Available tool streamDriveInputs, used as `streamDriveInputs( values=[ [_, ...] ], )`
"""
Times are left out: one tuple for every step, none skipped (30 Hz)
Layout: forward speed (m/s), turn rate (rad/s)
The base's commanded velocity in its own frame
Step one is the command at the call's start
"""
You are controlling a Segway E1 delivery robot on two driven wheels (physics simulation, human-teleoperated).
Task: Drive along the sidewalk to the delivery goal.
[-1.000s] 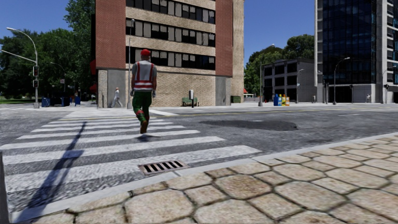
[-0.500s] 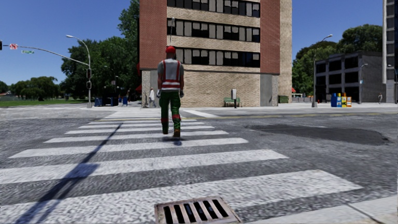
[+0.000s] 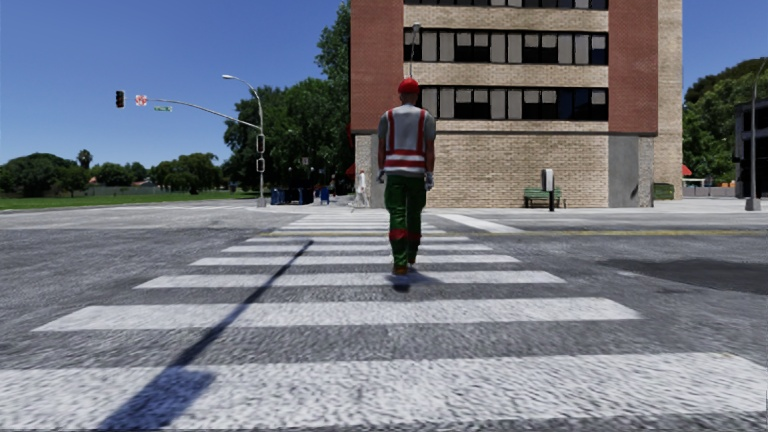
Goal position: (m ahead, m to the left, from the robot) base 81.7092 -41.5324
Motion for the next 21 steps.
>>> streamDriveInputs(
  values=[
    [2.00,0.05],
    [2.00,0.04],
    [2.00,0.04],
    [2.00,0.15],
    [2.00,0.15],
    [2.00,0.48],
    [1.93,0.59],
    [1.62,0.61],
    [1.62,0.61],
    [1.30,0.61],
    [1.08,0.00],
    [1.07,0.00],
    [1.07,0.00],
    [1.06,0.00],
    [1.06,0.00],
    [1.05,0.00],
    [1.05,0.00],
    [1.05,0.00],
    [1.05,0.00],
    [1.05,0.00],
    [1.05,0.00]
  ],
)
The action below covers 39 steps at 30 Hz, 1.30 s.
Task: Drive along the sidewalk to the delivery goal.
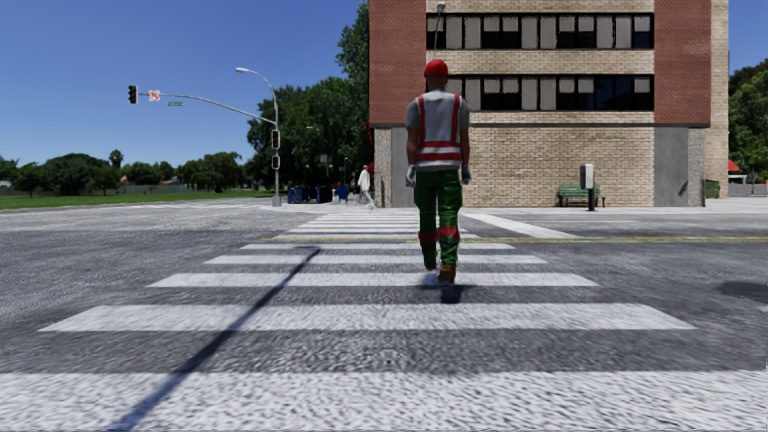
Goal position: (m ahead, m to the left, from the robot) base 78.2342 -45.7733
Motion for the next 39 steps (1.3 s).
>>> streamDriveInputs(
  values=[
    [1.05,0.00],
    [1.05,0.00],
    [1.05,0.00],
    [1.05,0.00],
    [1.05,0.00],
    [1.05,0.00],
    [1.05,0.00],
    [1.05,0.00],
    [1.05,0.00],
    [1.05,0.00],
    [1.05,0.00],
    [1.05,0.00],
    [1.05,0.00],
    [1.05,0.00],
    [1.05,0.00],
    [1.05,0.00],
    [1.07,0.00],
    [1.12,0.00],
    [1.12,0.00],
    [1.16,0.00],
    [1.18,0.00],
    [1.19,0.00],
    [1.19,0.00],
    [1.19,0.00],
    [1.19,0.00],
    [1.19,0.00],
    [1.19,0.00],
    [1.19,0.00],
    [1.19,0.00],
    [1.19,0.00],
    [1.19,0.00],
    [1.19,0.00],
    [1.19,0.00],
    [1.19,0.00],
    [1.19,0.00],
    [1.19,0.00],
    [1.19,0.00],
    [1.19,0.00],
    [1.19,0.00]
  ],
)
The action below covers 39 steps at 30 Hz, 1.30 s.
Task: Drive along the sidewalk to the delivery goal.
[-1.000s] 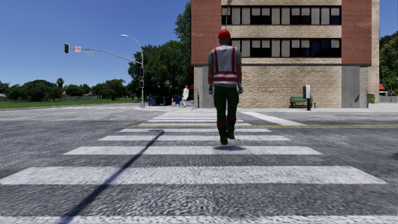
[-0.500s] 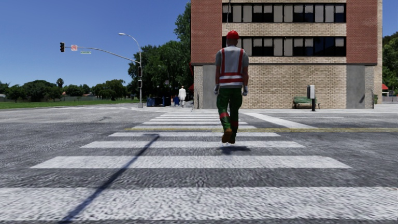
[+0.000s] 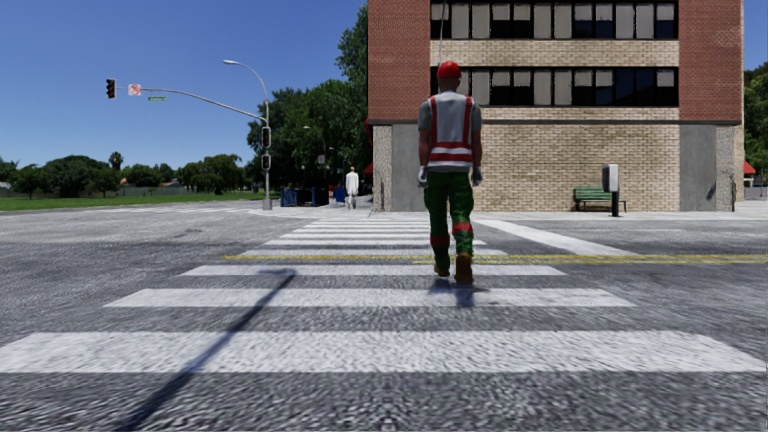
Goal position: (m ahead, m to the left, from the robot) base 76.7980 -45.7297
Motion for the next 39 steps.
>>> streamDriveInputs(
  values=[
    [1.19,0.00],
    [1.19,0.00],
    [1.19,0.00],
    [1.19,0.00],
    [1.19,0.00],
    [1.19,0.00],
    [1.19,0.00],
    [1.19,0.00],
    [1.19,0.00],
    [1.19,0.00],
    [1.19,0.00],
    [1.19,0.00],
    [1.20,0.00],
    [1.20,0.00],
    [1.20,0.00],
    [1.20,0.00],
    [1.20,0.00],
    [1.20,0.00],
    [1.20,0.00],
    [1.20,0.00],
    [1.20,0.00],
    [1.20,0.00],
    [1.20,0.00],
    [1.20,0.00],
    [1.20,0.00],
    [1.20,0.00],
    [1.20,0.00],
    [1.20,0.00],
    [1.20,0.00],
    [1.20,0.00],
    [1.20,0.00],
    [1.20,0.00],
    [1.20,0.00],
    [1.20,0.00],
    [1.20,0.00],
    [1.20,0.00],
    [1.20,0.00],
    [1.20,0.00],
    [1.20,0.00]
  ],
)
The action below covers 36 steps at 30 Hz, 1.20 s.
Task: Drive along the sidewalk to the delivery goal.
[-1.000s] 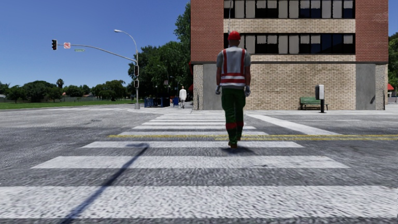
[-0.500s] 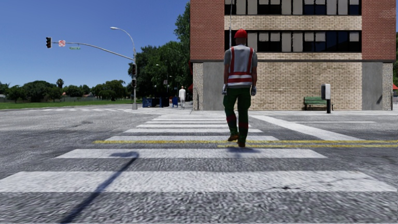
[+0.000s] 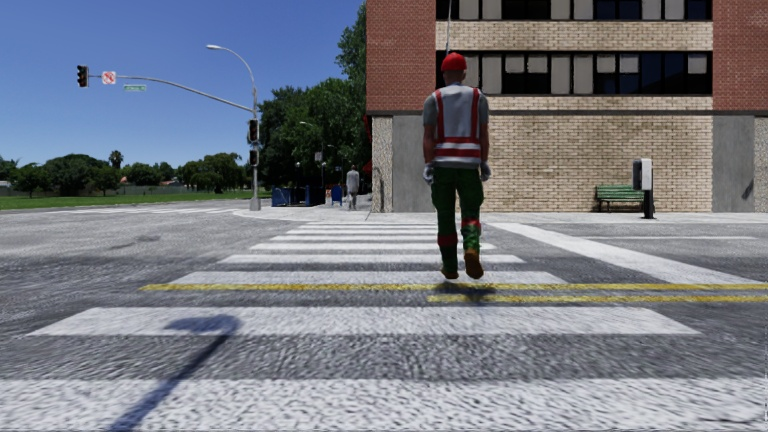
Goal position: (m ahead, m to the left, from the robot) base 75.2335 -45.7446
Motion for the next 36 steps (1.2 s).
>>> streamDriveInputs(
  values=[
    [1.20,0.00],
    [1.20,0.00],
    [1.20,0.00],
    [1.20,0.00],
    [1.22,0.00],
    [1.22,0.00],
    [1.28,0.00],
    [1.36,0.00],
    [1.42,0.00],
    [1.42,0.00],
    [1.43,0.00],
    [1.43,0.00],
    [1.43,0.00],
    [1.43,0.00],
    [1.43,0.00],
    [1.43,0.00],
    [1.43,0.00],
    [1.43,0.00],
    [1.43,0.00],
    [1.43,0.00],
    [1.43,0.00],
    [1.43,0.00],
    [1.43,0.00],
    [1.43,0.00],
    [1.43,0.00],
    [1.43,0.00],
    [1.43,0.00],
    [1.43,0.00],
    [1.43,0.00],
    [1.43,0.00],
    [1.43,0.00],
    [1.43,0.00],
    [1.43,0.00],
    [1.43,0.00],
    [1.43,0.00],
    [1.43,0.00]
  ],
)
